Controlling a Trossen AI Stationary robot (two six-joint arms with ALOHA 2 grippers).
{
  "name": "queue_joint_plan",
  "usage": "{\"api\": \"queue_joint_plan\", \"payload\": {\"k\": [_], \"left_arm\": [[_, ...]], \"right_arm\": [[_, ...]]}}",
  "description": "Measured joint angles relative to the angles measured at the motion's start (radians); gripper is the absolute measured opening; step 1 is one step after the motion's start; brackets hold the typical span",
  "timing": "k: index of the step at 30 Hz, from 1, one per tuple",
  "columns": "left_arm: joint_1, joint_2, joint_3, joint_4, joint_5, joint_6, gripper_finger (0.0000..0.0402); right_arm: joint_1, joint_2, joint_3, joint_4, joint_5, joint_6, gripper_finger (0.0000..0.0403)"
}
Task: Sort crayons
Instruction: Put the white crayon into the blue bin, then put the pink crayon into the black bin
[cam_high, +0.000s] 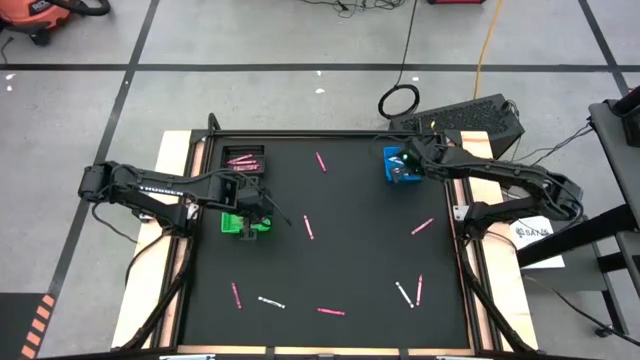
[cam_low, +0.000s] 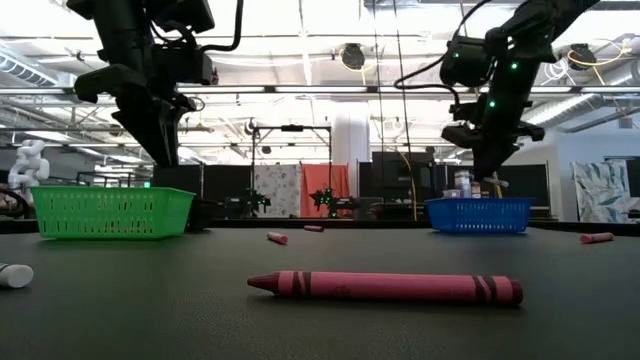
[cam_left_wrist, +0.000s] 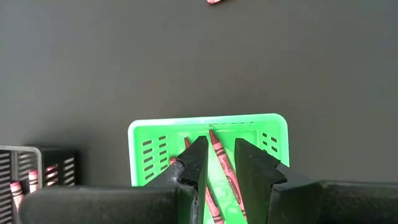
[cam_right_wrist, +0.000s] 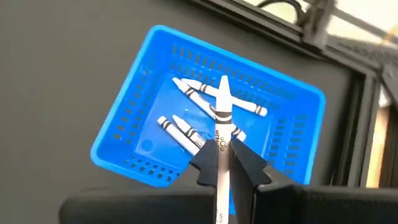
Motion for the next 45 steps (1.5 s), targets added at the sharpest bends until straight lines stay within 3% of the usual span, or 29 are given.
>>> {"api": "queue_joint_plan", "payload": {"k": [9,21,29,38,45], "left_arm": [[0.000,0.000,0.000,-0.001,0.000,-0.024,0.0076],[0.000,0.000,0.000,-0.001,0.000,-0.027,0.0076],[0.000,0.000,0.000,-0.001,0.000,-0.027,0.0076],[0.000,0.000,0.000,0.000,0.000,-0.027,0.0076],[0.000,0.000,0.000,0.028,0.001,-0.074,0.0076]], "right_arm": [[-0.078,0.031,0.001,0.018,-0.065,-0.294,0.0002],[-0.131,0.128,0.001,0.092,-0.070,-0.532,0.0002],[-0.131,0.190,0.001,0.096,-0.069,-0.555,0.0043],[-0.124,0.174,0.001,0.123,-0.068,-0.542,0.0099],[-0.079,0.130,0.090,0.056,-0.067,-0.515,0.0111]]}}
